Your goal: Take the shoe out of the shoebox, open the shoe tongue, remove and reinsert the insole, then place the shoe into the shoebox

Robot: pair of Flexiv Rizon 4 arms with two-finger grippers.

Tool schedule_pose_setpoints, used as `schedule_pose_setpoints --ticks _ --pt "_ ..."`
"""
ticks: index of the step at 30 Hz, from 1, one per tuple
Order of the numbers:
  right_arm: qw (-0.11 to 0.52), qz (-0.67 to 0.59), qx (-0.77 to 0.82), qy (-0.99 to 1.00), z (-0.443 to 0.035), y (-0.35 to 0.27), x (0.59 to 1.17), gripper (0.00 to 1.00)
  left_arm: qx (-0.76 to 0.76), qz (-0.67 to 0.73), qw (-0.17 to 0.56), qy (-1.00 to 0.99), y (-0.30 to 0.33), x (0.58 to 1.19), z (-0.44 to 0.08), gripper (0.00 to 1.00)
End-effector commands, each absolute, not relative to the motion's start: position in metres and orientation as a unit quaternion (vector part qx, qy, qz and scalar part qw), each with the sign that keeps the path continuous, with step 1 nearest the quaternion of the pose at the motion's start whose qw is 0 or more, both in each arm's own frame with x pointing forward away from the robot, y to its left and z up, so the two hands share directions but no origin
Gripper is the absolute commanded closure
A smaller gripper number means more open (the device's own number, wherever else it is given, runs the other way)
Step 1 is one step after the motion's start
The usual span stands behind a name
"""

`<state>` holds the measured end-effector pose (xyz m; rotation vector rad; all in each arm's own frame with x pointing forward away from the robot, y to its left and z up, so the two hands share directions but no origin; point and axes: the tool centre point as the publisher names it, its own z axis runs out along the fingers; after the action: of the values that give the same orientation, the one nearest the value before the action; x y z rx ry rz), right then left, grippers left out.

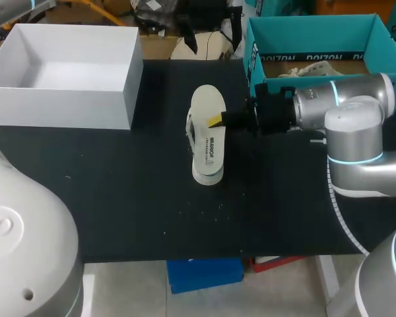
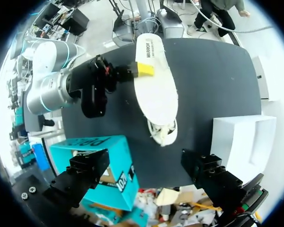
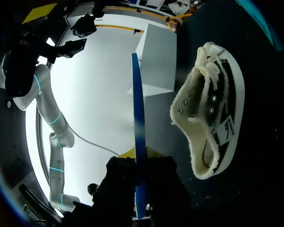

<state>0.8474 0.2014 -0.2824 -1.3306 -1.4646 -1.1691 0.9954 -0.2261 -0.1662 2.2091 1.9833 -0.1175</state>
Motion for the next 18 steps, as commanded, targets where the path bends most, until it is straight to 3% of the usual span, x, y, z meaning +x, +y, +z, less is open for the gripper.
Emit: schedule_pose_setpoints --ticks 1,18 --pt "0.408 -0.465 -0.529 -0.581 -0.283 0.203 0.847 1.00 0.736 -0.030 0.095 0.670 -0.219 0.964 -0.161 0.00" --pt "0.408 -0.465 -0.529 -0.581 -0.283 0.203 0.847 1.00 0.720 -0.038 0.077 0.688 -0.211 0.839 -0.173 0.00"
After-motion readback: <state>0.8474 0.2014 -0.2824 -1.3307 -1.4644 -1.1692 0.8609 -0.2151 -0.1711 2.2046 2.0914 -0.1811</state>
